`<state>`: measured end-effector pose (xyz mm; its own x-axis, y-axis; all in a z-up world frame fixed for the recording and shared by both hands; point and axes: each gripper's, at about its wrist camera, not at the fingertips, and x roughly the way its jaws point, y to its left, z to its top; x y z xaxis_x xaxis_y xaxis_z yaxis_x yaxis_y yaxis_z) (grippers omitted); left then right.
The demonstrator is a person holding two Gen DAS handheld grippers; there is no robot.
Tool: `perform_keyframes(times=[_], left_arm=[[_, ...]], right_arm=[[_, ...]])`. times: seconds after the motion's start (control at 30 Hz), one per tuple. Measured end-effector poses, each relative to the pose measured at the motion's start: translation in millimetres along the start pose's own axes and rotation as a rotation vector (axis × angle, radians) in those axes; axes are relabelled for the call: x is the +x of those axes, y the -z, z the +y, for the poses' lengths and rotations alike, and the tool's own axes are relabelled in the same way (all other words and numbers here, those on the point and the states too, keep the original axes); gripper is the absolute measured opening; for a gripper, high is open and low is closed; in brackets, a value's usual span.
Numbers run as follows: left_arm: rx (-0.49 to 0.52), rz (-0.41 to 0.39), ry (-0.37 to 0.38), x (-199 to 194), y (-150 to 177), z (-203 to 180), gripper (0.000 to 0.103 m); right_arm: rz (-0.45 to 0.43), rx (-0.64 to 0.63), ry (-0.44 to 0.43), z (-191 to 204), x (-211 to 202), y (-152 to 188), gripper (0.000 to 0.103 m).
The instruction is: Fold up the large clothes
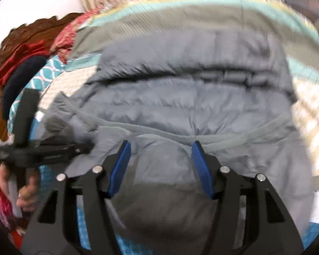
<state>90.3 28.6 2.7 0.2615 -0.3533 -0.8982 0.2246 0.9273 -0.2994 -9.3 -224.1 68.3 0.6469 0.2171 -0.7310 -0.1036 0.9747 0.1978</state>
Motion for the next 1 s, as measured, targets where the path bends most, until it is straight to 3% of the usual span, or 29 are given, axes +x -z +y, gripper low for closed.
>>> perform_keyframes(times=[0.07, 0.17, 0.2, 0.23, 0.3, 0.37, 0.5, 0.6, 0.7, 0.87, 1.0], left_arm=[[-0.004, 0.001, 0.011, 0.3, 0.4, 3.5, 0.0], [-0.008, 0.005, 0.027, 2.8, 1.2, 9.6, 0.0], [-0.013, 0.006, 0.035, 3.0, 1.1, 11.6, 0.0], [-0.018, 0.006, 0.039, 2.4, 1.0, 13.2, 0.0], [-0.023, 0.008, 0.038, 5.2, -0.5, 16.4, 0.0], [-0.018, 0.011, 0.028, 6.6, -0.6, 14.7, 0.0], [-0.004, 0.02, -0.011, -9.1, -7.0, 0.7, 0.0], [0.03, -0.11, 0.002, -57.5, -9.7, 3.4, 0.0], [0.021, -0.192, -0.06, -82.6, -18.9, 19.2, 0.0], [-0.08, -0.122, -0.153, -58.0, -25.3, 61.7, 0.0], [-0.059, -0.096, -0.244, -33.7, -12.2, 69.3, 0.0]], right_arm=[[-0.016, -0.009, 0.017, -4.6, -12.3, 6.8, 0.057], [0.022, 0.071, 0.137, -50.4, -15.6, 27.3, 0.057], [0.046, 0.144, 0.175, -78.8, -13.4, 38.1, 0.043], [0.054, 0.197, 0.154, -98.7, -12.5, 46.7, 0.024], [0.043, 0.295, 0.077, -122.2, -12.9, 54.6, 0.018], [0.042, 0.338, 0.061, -127.0, -10.6, 54.9, 0.017], [0.041, 0.294, 0.108, -110.9, -20.2, 45.4, 0.023], [-0.033, 0.309, 0.079, -108.5, -48.2, 41.2, 0.032], [-0.062, 0.274, 0.092, -104.7, -64.9, 33.4, 0.032], [-0.015, 0.256, 0.124, -109.7, -44.3, 28.4, 0.032], [0.033, 0.31, 0.154, -130.8, -20.2, 34.9, 0.032]])
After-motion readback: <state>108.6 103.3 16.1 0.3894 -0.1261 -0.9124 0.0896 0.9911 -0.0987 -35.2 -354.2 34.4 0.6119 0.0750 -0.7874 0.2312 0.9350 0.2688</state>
